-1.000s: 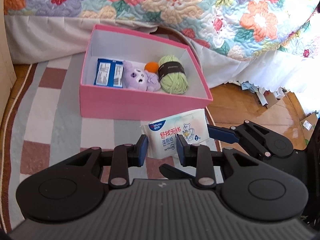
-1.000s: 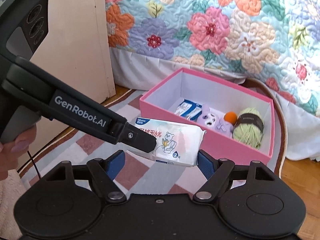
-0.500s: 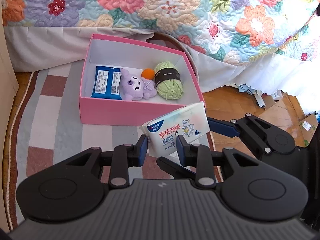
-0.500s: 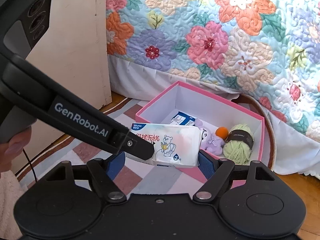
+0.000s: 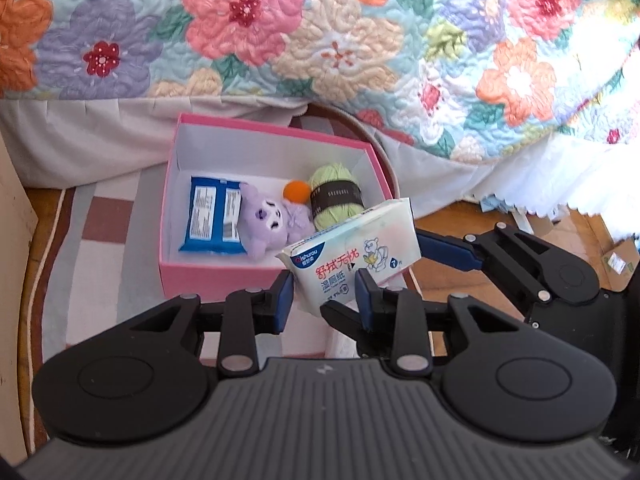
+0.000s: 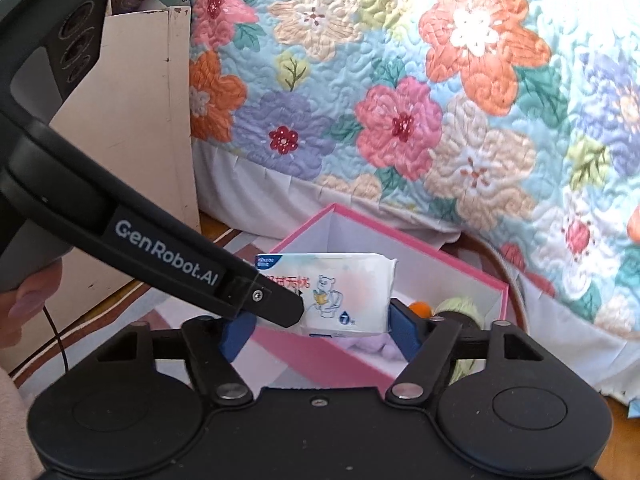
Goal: Organize objects
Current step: 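Lift the white tissue pack with the left tool over the pink box, then lower the tissue pack onto the wet-wipe pack and open the left tool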
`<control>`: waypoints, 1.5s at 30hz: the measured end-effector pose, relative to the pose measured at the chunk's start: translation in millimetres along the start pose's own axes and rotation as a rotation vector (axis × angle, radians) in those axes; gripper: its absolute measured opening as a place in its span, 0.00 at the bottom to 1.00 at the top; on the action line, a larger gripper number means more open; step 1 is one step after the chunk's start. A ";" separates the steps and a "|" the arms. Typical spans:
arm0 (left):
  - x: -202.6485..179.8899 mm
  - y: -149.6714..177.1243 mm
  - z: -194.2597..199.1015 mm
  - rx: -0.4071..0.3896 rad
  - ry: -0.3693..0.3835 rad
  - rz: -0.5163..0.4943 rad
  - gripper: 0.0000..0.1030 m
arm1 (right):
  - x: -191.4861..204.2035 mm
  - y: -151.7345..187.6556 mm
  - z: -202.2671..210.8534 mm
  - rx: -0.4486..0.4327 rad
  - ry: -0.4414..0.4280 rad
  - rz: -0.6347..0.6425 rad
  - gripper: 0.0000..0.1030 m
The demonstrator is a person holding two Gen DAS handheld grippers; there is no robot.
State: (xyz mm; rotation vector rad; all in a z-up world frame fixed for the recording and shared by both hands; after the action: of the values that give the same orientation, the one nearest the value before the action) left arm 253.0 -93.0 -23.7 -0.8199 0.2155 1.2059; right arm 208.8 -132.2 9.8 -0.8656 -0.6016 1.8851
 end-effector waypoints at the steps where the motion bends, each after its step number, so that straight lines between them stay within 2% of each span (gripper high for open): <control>1: 0.7 -2.9 -1.7 -0.001 0.001 0.007 0.31 | -2.0 -1.7 -1.6 0.001 -0.004 0.002 0.71; 9: 4.7 -30.3 -24.6 -0.003 -0.008 0.031 0.32 | -19.5 -7.1 -25.2 0.007 0.007 0.046 0.63; 16: 11.5 -58.0 -49.7 -0.037 -0.014 0.030 0.36 | -41.8 -9.3 -55.9 0.015 -0.039 0.019 0.54; 21: 22.0 -59.2 -68.3 -0.057 -0.019 0.026 0.36 | -51.3 3.8 -76.0 0.047 -0.095 -0.033 0.39; 24: 29.3 -58.1 -81.2 -0.049 -0.009 0.033 0.37 | -54.6 11.6 -85.8 0.050 -0.095 -0.048 0.33; 38: 52.7 -65.1 -127.3 -0.100 -0.005 0.036 0.37 | -72.8 31.7 -142.3 0.095 -0.160 -0.169 0.27; 45: 60.7 -63.7 -134.9 -0.086 -0.070 0.008 0.37 | -67.3 42.0 -160.0 0.122 -0.214 -0.235 0.26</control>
State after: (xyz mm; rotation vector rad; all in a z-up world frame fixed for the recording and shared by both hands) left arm 368.2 -144.7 -123.7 -0.8506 0.1105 1.2558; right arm 330.4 -203.8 -99.8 -0.4944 -0.6797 1.7893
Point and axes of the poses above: each gripper's, at about its wrist camera, not at the fingertips, and z roughly against the way its jaws point, x to its left, y to its underside, the point moved 8 cm from there along -z, roughly the way its jaws point, and after that the axes turned 15 degrees about z, right-handed, at the moved point
